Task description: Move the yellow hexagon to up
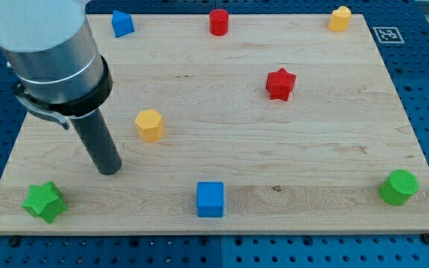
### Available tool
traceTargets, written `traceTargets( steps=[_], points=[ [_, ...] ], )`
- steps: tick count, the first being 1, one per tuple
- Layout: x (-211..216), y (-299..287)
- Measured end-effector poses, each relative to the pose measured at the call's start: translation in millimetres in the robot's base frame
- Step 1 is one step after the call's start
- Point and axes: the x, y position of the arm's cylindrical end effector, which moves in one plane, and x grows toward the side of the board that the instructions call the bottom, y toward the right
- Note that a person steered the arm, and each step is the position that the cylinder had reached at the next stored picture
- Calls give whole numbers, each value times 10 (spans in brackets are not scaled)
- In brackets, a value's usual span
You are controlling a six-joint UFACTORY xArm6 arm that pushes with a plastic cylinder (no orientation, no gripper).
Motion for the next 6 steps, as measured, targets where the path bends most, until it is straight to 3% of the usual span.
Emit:
traceTargets(
  steps=[2,3,6],
  points=[
    [-17,572],
    [-226,684],
    [-1061,-72]
  ],
)
